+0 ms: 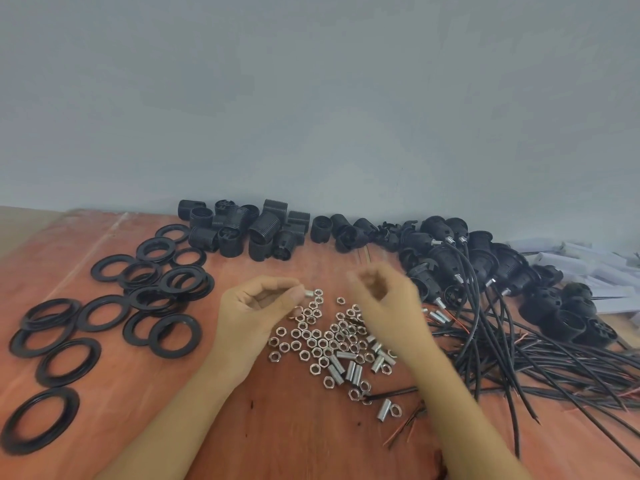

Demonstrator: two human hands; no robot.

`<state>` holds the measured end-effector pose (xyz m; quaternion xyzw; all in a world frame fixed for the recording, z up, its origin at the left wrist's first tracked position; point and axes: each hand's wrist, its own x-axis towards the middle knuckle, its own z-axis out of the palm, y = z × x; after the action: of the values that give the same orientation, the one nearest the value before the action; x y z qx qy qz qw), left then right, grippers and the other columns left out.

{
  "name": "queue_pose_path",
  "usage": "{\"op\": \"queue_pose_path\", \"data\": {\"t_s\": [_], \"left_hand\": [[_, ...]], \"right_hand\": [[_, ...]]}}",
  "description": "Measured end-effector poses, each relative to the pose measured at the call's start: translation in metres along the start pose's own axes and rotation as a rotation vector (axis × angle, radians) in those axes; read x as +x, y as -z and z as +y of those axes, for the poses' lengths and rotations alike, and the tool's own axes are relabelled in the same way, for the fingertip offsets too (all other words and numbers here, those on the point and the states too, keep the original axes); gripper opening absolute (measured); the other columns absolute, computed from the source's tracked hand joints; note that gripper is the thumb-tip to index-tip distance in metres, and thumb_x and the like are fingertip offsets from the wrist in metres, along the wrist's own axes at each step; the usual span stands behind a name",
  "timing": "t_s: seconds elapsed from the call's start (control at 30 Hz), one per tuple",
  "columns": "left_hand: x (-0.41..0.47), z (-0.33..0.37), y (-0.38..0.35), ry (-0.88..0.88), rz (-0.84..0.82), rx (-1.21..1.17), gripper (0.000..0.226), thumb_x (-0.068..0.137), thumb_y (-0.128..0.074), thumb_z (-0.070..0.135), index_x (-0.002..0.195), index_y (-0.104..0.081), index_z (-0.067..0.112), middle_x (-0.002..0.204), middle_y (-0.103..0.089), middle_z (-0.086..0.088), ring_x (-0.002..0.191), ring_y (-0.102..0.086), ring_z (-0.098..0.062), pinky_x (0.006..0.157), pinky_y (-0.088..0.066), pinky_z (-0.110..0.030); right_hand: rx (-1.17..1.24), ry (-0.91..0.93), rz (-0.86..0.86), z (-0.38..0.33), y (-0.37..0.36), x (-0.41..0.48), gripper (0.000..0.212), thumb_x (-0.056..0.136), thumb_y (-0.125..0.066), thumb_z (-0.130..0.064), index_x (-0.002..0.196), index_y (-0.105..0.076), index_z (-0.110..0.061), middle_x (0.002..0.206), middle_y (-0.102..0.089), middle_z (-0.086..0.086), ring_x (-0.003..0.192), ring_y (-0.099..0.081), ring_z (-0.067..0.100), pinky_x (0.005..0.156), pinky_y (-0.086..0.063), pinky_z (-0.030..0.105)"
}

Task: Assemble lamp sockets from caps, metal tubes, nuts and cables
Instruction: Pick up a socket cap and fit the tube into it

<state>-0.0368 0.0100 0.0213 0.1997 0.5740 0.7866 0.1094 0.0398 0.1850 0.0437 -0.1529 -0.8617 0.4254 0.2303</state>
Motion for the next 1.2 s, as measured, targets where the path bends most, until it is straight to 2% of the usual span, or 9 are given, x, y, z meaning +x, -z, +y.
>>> {"op": "queue_pose_path", "data": {"t_s": [0.1, 0.23, 0.47, 0.63, 0.77, 0.93, 1.03, 1.1, 1.2], "left_hand": [[0.002, -0.004, 0.004, 0.059, 0.038, -0.136, 0.020, 0.074, -0.073, 0.018, 0.091, -0.075, 0.008, 0.086, -0.074, -0.015, 0.081, -0.073, -0.026, 0.070, -0.058, -0.025], [0.002, -0.001, 0.004, 0.155, 0.040, -0.277, 0.022, 0.079, -0.066, 0.014, 0.096, -0.072, 0.003, 0.089, -0.073, -0.012, 0.084, -0.073, -0.026, 0.067, -0.058, -0.024], [0.006, 0.003, 0.007, 0.229, 0.070, -0.325, 0.028, 0.064, -0.074, 0.006, 0.092, -0.073, 0.005, 0.092, -0.075, -0.013, 0.071, -0.070, -0.012, 0.066, -0.056, -0.018], [0.005, 0.002, 0.008, 0.221, 0.032, -0.323, 0.033, 0.067, -0.073, 0.006, 0.100, -0.074, 0.005, 0.089, -0.075, -0.013, 0.079, -0.072, -0.014, 0.071, -0.055, -0.017], [0.004, 0.002, 0.007, 0.177, 0.014, -0.212, 0.036, 0.064, -0.077, 0.013, 0.100, -0.075, 0.011, 0.095, -0.075, -0.012, 0.091, -0.072, -0.022, 0.082, -0.056, -0.025], [0.002, 0.001, 0.006, 0.153, -0.007, -0.158, 0.035, 0.059, -0.082, 0.022, 0.094, -0.078, 0.018, 0.101, -0.074, -0.013, 0.098, -0.071, -0.029, 0.087, -0.055, -0.031], [0.001, 0.001, 0.003, 0.130, -0.027, -0.138, 0.038, 0.055, -0.085, 0.028, 0.092, -0.079, 0.020, 0.098, -0.075, -0.011, 0.093, -0.072, -0.025, 0.078, -0.056, -0.023], [0.000, 0.001, 0.001, 0.099, -0.038, -0.090, 0.037, 0.054, -0.086, 0.029, 0.090, -0.079, 0.023, 0.095, -0.076, -0.007, 0.089, -0.073, -0.019, 0.075, -0.056, -0.020], [-0.002, 0.000, -0.002, 0.063, -0.067, -0.065, 0.033, 0.057, -0.086, 0.024, 0.089, -0.079, 0.021, 0.093, -0.076, -0.007, 0.087, -0.073, -0.018, 0.075, -0.055, -0.019]], "right_hand": [[-0.587, 0.030, 0.186, 0.013, 0.026, 0.048, 0.023, 0.094, -0.054, -0.035, 0.111, -0.064, -0.022, 0.107, -0.065, -0.004, 0.104, -0.059, 0.020, 0.078, -0.049, 0.033], [-1.098, -0.189, -0.115, 0.034, 0.038, 0.098, 0.039, 0.095, -0.050, -0.028, 0.131, -0.053, -0.013, 0.137, -0.051, 0.012, 0.129, -0.043, 0.036, 0.105, -0.035, 0.046], [-1.198, -0.309, -0.125, 0.047, 0.036, 0.122, 0.037, 0.092, -0.054, -0.018, 0.128, -0.052, -0.008, 0.131, -0.046, 0.017, 0.121, -0.052, 0.040, 0.097, -0.043, 0.044], [-1.219, -0.166, -0.021, 0.047, 0.036, 0.120, 0.034, 0.097, -0.056, -0.024, 0.126, -0.051, -0.005, 0.126, -0.054, 0.019, 0.116, -0.056, 0.037, 0.095, -0.044, 0.044], [-0.739, 0.057, 0.186, 0.026, 0.039, 0.112, 0.025, 0.096, -0.059, -0.023, 0.111, -0.053, -0.003, 0.108, -0.061, 0.014, 0.097, -0.059, 0.032, 0.078, -0.048, 0.041], [0.004, 0.037, 0.200, -0.016, 0.028, 0.067, 0.034, 0.081, -0.075, -0.023, 0.110, -0.058, -0.025, 0.093, -0.065, -0.011, 0.077, -0.064, -0.002, 0.066, -0.051, 0.021], [0.394, 0.013, 0.036, -0.027, 0.013, 0.028, 0.036, 0.086, -0.072, -0.017, 0.119, -0.063, -0.028, 0.099, -0.070, 0.003, 0.088, -0.071, 0.010, 0.072, -0.057, 0.020], [0.512, -0.018, -0.037, -0.028, 0.000, 0.007, 0.026, 0.087, -0.070, -0.020, 0.112, -0.070, -0.026, 0.098, -0.073, -0.002, 0.091, -0.072, 0.012, 0.077, -0.057, 0.021], [0.774, -0.146, -0.018, -0.022, -0.022, -0.012, 0.032, 0.073, -0.074, -0.029, 0.097, -0.074, -0.007, 0.096, -0.075, 0.012, 0.092, -0.072, 0.027, 0.085, -0.059, 0.036]]}}
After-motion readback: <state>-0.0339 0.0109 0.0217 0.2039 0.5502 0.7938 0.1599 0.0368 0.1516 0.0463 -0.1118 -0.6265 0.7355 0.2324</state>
